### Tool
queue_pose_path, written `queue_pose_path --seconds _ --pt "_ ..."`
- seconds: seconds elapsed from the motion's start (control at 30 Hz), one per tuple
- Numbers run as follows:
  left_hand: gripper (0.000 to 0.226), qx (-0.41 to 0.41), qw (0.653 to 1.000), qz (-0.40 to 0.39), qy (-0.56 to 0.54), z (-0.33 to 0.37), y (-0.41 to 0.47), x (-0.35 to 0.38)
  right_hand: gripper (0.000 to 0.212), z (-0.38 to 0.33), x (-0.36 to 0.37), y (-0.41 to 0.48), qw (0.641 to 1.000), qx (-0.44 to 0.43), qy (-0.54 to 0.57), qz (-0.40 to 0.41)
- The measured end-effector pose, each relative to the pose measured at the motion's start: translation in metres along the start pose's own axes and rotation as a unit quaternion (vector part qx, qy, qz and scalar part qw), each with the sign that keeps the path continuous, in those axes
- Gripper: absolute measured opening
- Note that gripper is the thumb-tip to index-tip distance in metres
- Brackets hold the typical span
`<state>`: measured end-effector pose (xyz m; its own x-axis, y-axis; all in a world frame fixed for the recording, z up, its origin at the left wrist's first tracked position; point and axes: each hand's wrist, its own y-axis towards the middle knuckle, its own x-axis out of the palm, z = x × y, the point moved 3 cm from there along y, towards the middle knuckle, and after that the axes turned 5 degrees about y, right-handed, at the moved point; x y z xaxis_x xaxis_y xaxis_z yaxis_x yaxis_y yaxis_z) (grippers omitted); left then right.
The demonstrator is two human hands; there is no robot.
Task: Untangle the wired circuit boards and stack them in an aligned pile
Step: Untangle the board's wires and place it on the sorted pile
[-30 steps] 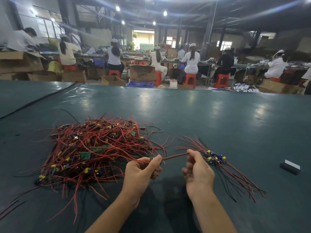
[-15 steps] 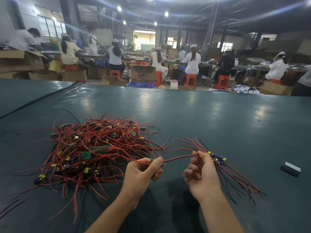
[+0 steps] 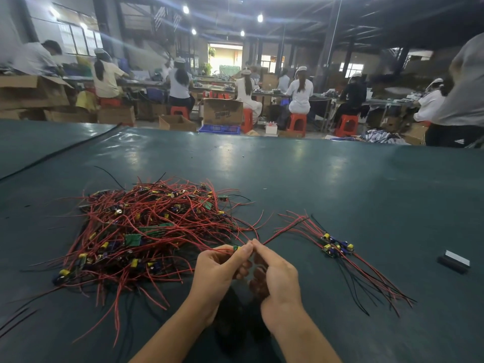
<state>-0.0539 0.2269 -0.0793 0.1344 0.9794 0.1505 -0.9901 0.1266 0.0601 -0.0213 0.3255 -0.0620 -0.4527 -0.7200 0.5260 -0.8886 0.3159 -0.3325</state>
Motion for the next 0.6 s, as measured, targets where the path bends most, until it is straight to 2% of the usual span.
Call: queue_pose_path --seconds 0.13,0.23,0.4,0.6 --pt "0.037 0.013 1.0 0.003 -0.005 0.004 0.002 0.001 0.012 -0.012 -0.005 0.007 0.999 0.019 0.027 0.036" --pt "0.043 0.019 1.0 0.006 -0.011 0.004 0.003 0.0 0.009 -0.019 -0.016 0.018 0.998 0.01 0.028 0.061" --pt "0.038 0.023 0.999 0.003 -0.022 0.004 0.004 -0.001 0.008 -0.026 -0.025 0.026 0.997 0.006 0.063 0.048" --pt "0.043 0.026 0.999 -0.001 -0.026 0.005 0.005 -0.004 0.014 -0.039 -0.036 0.032 0.994 -0.007 0.105 0.041"
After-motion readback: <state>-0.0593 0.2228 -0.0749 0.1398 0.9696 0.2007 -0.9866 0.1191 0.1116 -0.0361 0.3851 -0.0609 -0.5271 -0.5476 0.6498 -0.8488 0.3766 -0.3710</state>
